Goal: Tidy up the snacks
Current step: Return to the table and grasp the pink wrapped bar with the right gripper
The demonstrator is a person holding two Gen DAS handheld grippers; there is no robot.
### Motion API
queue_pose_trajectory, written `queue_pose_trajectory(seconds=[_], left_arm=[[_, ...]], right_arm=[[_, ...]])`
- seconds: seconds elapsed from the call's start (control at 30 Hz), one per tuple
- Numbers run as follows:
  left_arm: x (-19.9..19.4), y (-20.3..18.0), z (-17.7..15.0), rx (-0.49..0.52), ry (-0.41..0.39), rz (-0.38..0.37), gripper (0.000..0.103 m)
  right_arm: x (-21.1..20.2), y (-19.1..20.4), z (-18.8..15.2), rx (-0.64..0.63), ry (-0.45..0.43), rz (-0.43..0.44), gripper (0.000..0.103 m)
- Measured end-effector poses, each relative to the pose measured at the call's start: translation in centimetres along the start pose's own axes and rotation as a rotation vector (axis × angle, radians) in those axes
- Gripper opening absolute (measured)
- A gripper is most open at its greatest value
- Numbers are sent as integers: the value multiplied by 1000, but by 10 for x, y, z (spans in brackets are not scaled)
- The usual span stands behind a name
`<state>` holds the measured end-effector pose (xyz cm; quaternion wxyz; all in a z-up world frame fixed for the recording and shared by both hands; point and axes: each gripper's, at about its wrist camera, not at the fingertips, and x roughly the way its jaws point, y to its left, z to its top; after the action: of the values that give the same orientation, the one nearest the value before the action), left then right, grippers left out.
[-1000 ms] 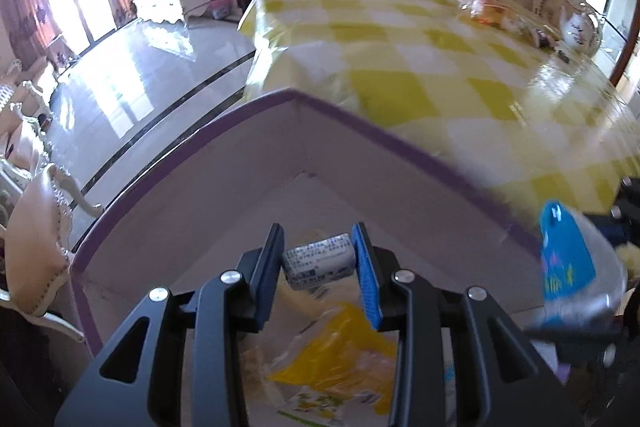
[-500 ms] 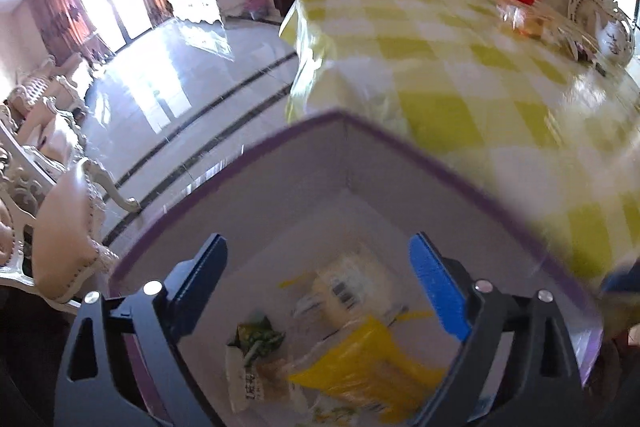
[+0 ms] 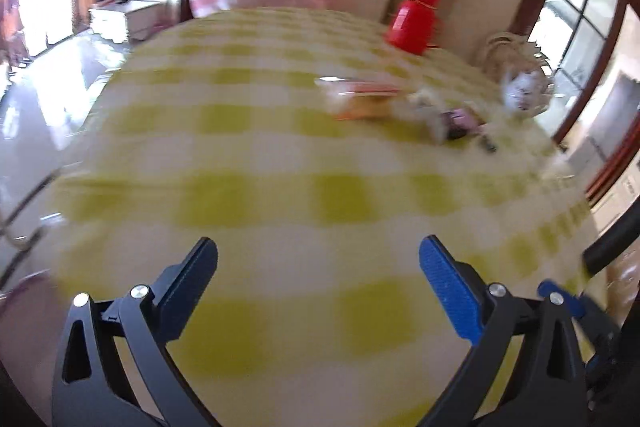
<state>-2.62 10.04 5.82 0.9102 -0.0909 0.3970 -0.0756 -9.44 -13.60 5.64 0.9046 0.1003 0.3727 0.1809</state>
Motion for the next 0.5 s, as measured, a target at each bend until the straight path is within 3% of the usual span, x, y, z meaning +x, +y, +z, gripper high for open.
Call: queue_pose_trajectory(seconds=[0.13, 0.3, 0.4, 0.5], left_arm=[[58, -48, 18, 16, -20, 2, 101], [114, -83, 40, 34, -12, 52, 101], [124, -81, 48, 3, -10, 14, 101], [140, -80, 52, -20, 58, -26, 101]], right_arm=[[7, -83, 23, 138, -26, -156, 87], [30, -158, 61, 236, -42, -258, 87], [52, -194, 85, 252, -41, -284, 87], [68, -208, 116, 246, -67, -283, 86]])
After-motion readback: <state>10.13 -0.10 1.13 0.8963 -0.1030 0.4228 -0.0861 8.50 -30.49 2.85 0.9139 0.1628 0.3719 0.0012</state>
